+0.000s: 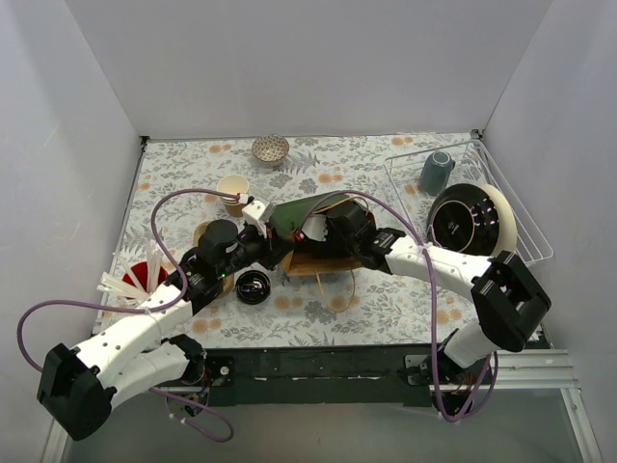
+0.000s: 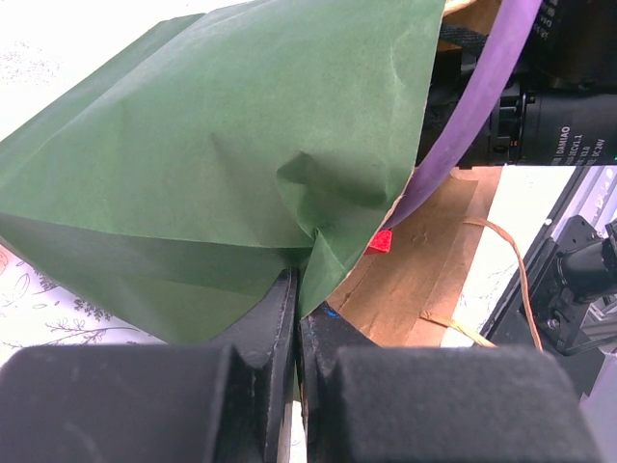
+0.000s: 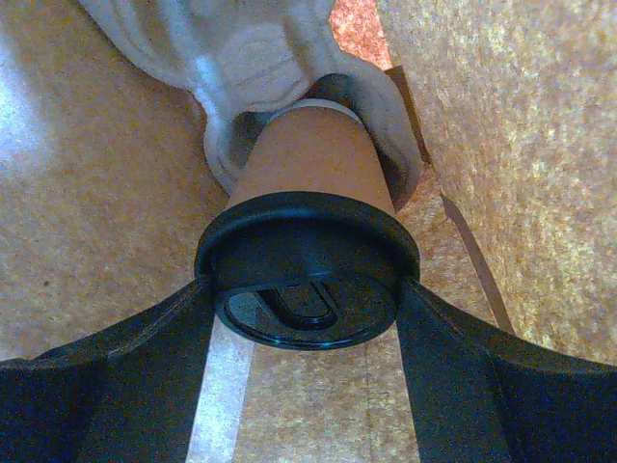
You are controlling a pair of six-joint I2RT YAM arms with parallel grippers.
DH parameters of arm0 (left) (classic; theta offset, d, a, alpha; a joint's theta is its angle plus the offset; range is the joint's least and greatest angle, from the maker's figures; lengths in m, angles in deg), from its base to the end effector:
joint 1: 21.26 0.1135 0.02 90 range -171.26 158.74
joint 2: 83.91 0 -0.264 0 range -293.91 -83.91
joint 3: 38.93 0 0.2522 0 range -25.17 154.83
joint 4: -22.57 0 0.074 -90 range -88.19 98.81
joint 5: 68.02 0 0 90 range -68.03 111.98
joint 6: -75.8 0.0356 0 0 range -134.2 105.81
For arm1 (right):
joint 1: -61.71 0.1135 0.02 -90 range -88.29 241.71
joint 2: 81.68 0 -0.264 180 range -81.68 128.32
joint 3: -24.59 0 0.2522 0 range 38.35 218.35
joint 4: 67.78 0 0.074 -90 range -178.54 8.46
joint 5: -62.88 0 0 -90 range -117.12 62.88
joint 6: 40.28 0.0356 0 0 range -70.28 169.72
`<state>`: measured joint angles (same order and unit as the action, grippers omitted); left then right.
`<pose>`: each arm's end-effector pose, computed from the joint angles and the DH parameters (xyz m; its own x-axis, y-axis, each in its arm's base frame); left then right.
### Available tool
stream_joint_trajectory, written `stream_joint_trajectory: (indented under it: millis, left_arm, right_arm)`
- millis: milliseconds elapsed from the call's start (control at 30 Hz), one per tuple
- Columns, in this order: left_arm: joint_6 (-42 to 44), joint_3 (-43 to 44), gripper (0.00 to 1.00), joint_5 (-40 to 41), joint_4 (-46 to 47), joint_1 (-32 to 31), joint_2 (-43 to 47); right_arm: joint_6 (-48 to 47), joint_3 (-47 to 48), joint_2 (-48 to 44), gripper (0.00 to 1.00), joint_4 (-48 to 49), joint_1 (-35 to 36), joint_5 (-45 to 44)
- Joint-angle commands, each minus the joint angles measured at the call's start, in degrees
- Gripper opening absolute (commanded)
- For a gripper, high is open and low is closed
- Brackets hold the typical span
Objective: Pack the takeout coffee
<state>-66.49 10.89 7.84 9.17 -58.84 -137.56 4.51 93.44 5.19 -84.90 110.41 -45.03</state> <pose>0.1681 -0.1403 0.2771 -0.7577 -0.3849 -0.5270 0.2891 0.5259 -0.7999 0.2284 0.2434 0.2370 0.1219 -0.8844 -0.4505 -0.6563 0.2687 -0.7051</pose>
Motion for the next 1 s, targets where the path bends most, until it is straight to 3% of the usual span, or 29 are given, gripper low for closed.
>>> stream_joint_trajectory:
  millis: [0, 967]
  left_arm:
    - [-0.97, 0.60, 0.00, -3.01, -1.42, -0.21, -0.14]
    - [-2.02, -0.11, 0.00, -2.83, -1.06, -0.21, -0.23]
  right_arm:
    - [2.32, 2.92, 1.11, 0.29, 2.83, -1.07, -0.81]
    - [4.43, 5.82, 5.41, 0.31, 5.11, -1.77, -2.13]
